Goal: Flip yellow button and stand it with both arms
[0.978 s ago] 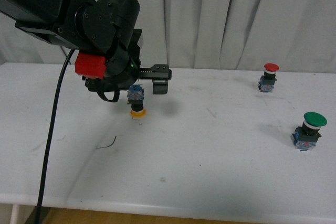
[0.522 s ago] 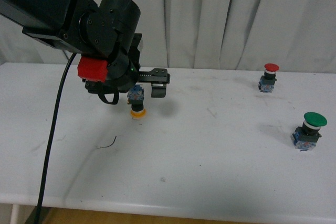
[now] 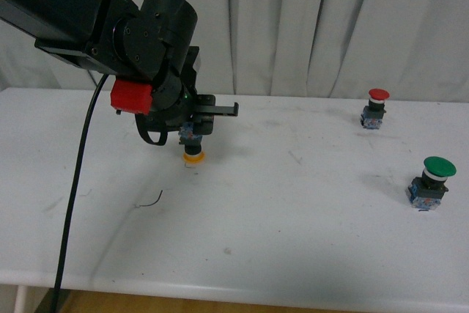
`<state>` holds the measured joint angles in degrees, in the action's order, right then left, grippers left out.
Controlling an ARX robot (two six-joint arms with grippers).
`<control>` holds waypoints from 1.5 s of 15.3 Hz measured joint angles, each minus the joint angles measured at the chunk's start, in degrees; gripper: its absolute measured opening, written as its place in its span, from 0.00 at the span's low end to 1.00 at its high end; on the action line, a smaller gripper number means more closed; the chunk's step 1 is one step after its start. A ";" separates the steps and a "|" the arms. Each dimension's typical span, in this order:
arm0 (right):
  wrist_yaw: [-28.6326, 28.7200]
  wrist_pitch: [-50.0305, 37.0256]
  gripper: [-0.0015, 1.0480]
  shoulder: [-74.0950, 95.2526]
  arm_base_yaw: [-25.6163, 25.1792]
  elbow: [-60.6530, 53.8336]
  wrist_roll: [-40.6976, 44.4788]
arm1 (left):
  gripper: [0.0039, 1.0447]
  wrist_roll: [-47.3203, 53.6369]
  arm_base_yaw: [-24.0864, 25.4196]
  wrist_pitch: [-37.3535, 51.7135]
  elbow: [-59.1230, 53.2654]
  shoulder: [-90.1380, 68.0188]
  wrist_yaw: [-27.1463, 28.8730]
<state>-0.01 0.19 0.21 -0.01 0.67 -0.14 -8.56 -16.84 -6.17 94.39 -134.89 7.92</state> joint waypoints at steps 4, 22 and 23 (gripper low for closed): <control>0.00 0.00 0.94 0.00 0.00 0.00 0.00 | 0.31 1.49 -0.70 3.80 -4.90 4.61 -0.26; 0.00 0.00 0.94 0.00 0.00 0.00 0.00 | 0.30 -7.80 7.82 27.80 -62.20 77.07 -34.69; 0.00 0.00 0.94 0.00 0.00 0.00 0.00 | 0.30 -13.27 8.46 33.88 -64.08 77.72 -39.78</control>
<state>-0.01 0.19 0.21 -0.01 0.67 -0.14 -21.82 -8.38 27.70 30.30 -57.17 -31.86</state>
